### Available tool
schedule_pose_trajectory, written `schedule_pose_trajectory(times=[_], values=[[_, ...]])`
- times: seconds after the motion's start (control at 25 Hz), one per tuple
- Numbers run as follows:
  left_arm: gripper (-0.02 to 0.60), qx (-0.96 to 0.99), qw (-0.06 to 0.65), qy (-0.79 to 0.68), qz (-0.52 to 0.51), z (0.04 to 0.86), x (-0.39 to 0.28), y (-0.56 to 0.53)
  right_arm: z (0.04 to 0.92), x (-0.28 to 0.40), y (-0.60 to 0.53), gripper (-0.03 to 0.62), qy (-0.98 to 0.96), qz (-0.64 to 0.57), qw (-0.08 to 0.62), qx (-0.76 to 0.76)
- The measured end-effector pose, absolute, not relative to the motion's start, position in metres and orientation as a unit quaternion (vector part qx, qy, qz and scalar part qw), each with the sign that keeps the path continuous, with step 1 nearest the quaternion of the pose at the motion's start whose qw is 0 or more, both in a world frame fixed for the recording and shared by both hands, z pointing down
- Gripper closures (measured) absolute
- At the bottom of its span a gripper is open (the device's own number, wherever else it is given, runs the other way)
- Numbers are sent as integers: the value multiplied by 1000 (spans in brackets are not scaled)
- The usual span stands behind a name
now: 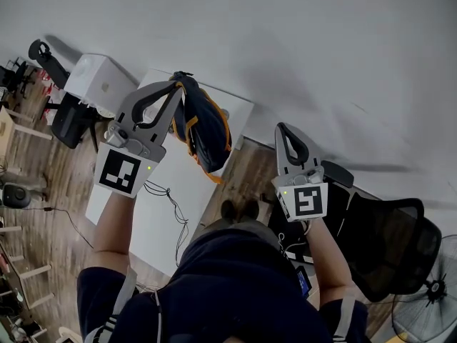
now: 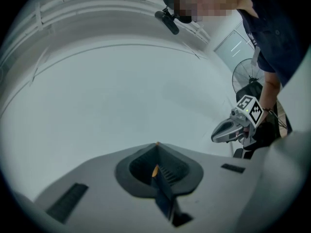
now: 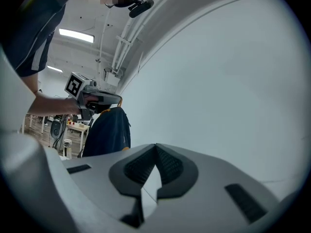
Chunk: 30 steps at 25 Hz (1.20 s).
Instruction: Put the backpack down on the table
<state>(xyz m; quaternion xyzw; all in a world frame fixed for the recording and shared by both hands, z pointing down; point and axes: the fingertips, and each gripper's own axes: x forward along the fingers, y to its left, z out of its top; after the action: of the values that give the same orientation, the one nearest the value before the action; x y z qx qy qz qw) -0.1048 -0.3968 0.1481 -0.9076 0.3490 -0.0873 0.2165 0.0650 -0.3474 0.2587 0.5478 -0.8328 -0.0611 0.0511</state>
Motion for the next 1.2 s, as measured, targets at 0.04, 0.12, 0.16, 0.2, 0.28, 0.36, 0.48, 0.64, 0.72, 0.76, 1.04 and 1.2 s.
schedule_pose_trajectory(times=[0.04, 0.12, 0.16, 0.2, 0.28, 0.36, 0.48, 0.64, 0.72, 0.76, 1.04, 1.2], values=[[575, -906, 219, 351, -89, 148, -107, -402, 258, 64, -349, 592, -833, -62, 50, 548], [575, -903, 222, 356, -94, 149, -111, -414, 257, 62, -352, 592, -833, -64, 47, 548], [575, -901, 224, 359, -96, 149, -113, -421, 258, 62, -354, 592, -833, -65, 50, 547], [575, -899, 227, 362, -98, 150, -115, -427, 260, 62, -355, 592, -833, -66, 54, 546], [575, -894, 236, 368, -104, 153, -119, -440, 262, 61, -358, 592, -833, -62, 53, 547], [575, -889, 237, 376, -110, 158, -126, -453, 262, 58, -361, 592, -832, -56, 42, 550], [575, -884, 229, 391, -117, 166, -133, -473, 268, 60, -364, 592, -833, -56, 54, 549], [575, -878, 221, 408, -118, 175, -140, -494, 271, 61, -370, 592, -832, -55, 63, 548], [575, -874, 215, 419, -118, 179, -145, -502, 268, 57, -374, 592, -833, -57, 57, 548], [575, -871, 212, 426, -119, 181, -147, -506, 268, 57, -375, 592, -833, -56, 53, 548], [575, -859, 194, 458, -127, 200, -157, -540, 273, 56, -382, 592, -834, -53, 51, 547], [575, -853, 189, 465, -142, 215, -157, -560, 281, 59, -385, 592, -833, -47, 64, 547]])
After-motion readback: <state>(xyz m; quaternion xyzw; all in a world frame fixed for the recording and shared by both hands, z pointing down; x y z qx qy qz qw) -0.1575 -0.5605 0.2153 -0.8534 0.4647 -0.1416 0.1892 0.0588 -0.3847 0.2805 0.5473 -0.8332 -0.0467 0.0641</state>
